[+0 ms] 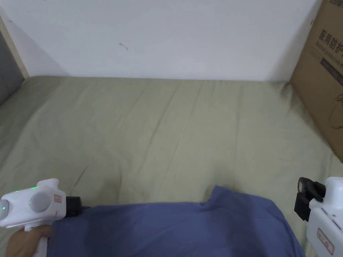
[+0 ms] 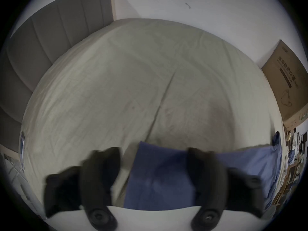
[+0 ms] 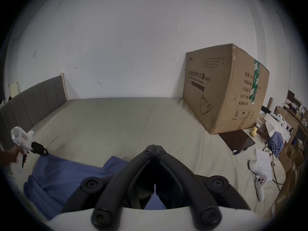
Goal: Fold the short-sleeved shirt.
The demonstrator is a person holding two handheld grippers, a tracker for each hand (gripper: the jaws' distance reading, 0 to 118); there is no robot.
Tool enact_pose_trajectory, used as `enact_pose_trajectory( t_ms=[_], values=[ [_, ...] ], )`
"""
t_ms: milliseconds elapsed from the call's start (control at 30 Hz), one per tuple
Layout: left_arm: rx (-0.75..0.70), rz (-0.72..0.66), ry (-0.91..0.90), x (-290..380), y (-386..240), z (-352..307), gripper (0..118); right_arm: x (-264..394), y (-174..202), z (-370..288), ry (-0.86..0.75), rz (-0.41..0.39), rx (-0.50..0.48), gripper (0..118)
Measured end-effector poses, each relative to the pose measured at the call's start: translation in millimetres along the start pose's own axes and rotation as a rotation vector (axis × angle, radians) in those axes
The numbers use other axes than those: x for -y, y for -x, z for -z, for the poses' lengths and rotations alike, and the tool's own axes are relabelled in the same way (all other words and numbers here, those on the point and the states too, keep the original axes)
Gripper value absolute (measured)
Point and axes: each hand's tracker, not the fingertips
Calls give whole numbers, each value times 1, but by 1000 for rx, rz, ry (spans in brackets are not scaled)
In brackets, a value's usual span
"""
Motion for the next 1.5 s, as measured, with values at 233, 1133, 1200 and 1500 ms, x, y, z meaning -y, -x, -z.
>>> enact_pose_trajectory(
  t_ms=[233,1133,1200,1500],
  values=[
    [-32,134,-137,9,-12,4,1,12,-13,45,139,16,-20,0],
    [84,53,-294,50,13,-117,1,30,-23,63,351,27,-182,2],
    [88,45,-307,57,19,-132,1,19,-28,33,305,35,-203,2],
    [100,17,-298,123,55,-181,1,42,-55,-99,253,154,-299,2]
  ],
)
